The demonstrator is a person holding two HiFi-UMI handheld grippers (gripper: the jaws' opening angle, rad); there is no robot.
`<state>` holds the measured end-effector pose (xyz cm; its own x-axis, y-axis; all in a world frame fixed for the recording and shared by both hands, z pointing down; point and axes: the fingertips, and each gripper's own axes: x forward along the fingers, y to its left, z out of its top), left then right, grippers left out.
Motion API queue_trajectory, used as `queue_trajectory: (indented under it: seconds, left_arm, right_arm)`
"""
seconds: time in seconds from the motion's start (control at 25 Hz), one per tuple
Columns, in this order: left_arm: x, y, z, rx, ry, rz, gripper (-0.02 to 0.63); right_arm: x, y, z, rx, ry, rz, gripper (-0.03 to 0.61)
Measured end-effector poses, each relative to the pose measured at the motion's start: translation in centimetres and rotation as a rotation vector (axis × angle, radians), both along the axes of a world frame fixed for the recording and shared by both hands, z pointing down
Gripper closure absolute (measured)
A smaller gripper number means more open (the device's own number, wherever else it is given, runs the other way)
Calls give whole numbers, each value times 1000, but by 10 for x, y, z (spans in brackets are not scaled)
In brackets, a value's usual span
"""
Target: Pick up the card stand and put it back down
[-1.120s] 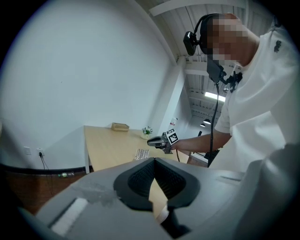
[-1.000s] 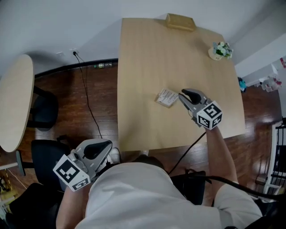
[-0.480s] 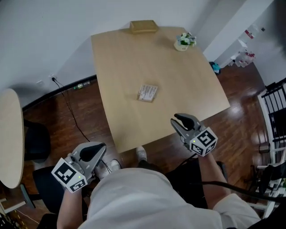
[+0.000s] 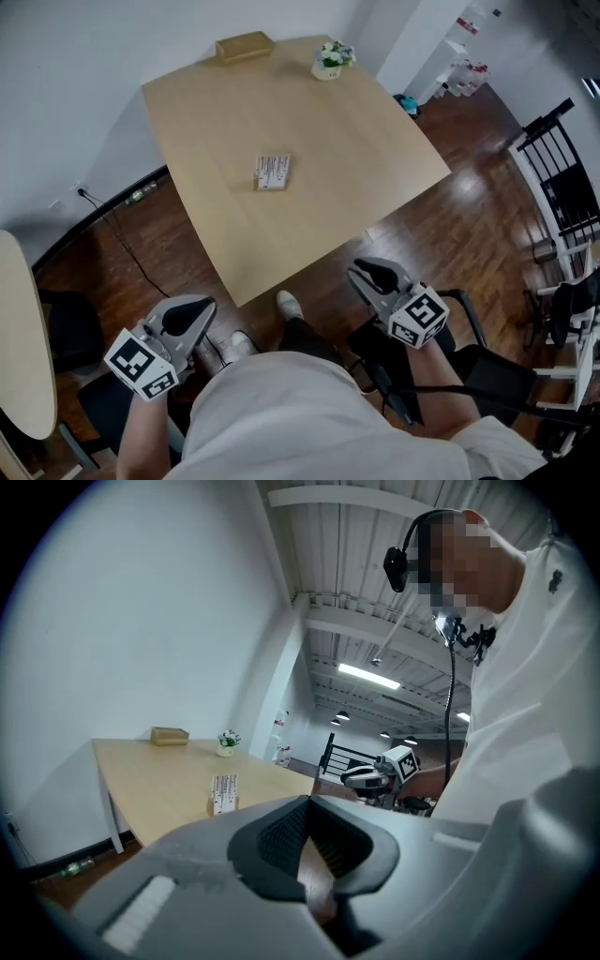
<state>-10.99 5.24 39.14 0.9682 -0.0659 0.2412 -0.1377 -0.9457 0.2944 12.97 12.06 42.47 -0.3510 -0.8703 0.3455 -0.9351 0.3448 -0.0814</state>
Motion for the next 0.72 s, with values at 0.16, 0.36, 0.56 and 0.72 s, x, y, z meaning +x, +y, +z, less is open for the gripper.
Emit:
queue_trajectory:
  seconds: [0.16, 0.36, 0.56, 0.72]
  left_arm:
    - [2, 8, -4, 7, 8, 32, 611]
    - [-6, 14, -6, 8, 18, 35, 610]
    - [-17, 20, -3, 1, 17, 20, 611]
    - [-23, 22, -3, -2, 15, 10, 611]
  right_arm:
    - [-11, 15, -2, -4, -2, 10, 499]
    - [-24, 18, -6, -3, -4, -12, 502]
    - [-31, 18, -8, 6, -3, -24, 505]
    - [-36, 15, -8, 6, 0, -31, 508]
